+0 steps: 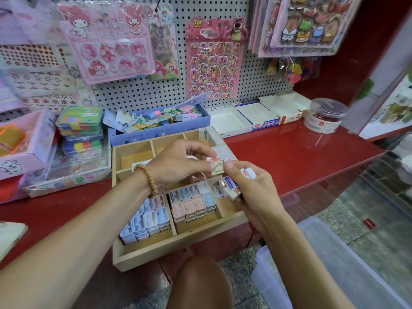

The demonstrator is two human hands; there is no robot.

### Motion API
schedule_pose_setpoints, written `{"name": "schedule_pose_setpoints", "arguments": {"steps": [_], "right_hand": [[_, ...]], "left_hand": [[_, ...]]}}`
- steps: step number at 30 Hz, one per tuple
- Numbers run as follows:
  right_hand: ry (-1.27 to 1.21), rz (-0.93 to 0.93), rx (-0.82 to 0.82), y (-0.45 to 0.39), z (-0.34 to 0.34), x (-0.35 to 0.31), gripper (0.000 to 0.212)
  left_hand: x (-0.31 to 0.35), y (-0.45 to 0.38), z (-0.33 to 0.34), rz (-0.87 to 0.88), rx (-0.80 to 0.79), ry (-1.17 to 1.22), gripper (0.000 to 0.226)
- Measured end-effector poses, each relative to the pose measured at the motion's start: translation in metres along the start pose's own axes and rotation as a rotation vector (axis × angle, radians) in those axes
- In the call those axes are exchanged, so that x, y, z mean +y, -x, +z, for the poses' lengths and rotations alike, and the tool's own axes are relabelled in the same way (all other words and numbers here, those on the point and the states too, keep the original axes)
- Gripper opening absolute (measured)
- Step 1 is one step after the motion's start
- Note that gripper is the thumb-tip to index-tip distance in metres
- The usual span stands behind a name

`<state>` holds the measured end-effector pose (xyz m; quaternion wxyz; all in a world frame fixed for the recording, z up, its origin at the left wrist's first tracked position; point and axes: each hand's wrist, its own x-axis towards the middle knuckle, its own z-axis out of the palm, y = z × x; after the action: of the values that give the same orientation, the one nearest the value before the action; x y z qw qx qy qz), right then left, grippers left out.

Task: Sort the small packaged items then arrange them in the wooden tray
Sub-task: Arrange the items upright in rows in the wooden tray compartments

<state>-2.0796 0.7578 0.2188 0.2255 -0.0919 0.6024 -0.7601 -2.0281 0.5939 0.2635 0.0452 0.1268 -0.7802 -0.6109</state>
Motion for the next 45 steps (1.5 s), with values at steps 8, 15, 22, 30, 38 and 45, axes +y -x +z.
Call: {"name": "schedule_pose_setpoints", "arguments": {"steps": [8,15,22,30,38,45], "right_hand": [[0.036,0.014,0.03,-0.004,-0.008,-0.005,0.018],[-0.424,0.261,0.134,-0.013,-0.027,-0.016,0.019],[-0.377,0.174,0.078,-0.014,-0.042,-0.017,0.024],[-0.233,0.13,-0.006,-0.013,-0.05,-0.016,0.021],[-0.243,0.127,-0.01,-0.013,-0.051,-0.011,0.02],[-0.246,0.124,0.003,-0.014,-0.051,-0.008,0.021]], "left_hand": [[0.006,-0.008,0.004,0.026,0.038,-0.049,0.03],[0.001,-0.041,-0.013,0.049,0.138,-0.747,0.041],[-0.009,-0.077,-0.002,0.072,0.108,-1.038,0.03],[-0.019,-0.088,0.01,0.111,0.096,-1.156,0.018],[-0.025,-0.083,0.011,0.19,0.148,-1.172,0.015],[-0.035,-0.084,0.008,0.2,0.086,-1.213,0.018]]}}
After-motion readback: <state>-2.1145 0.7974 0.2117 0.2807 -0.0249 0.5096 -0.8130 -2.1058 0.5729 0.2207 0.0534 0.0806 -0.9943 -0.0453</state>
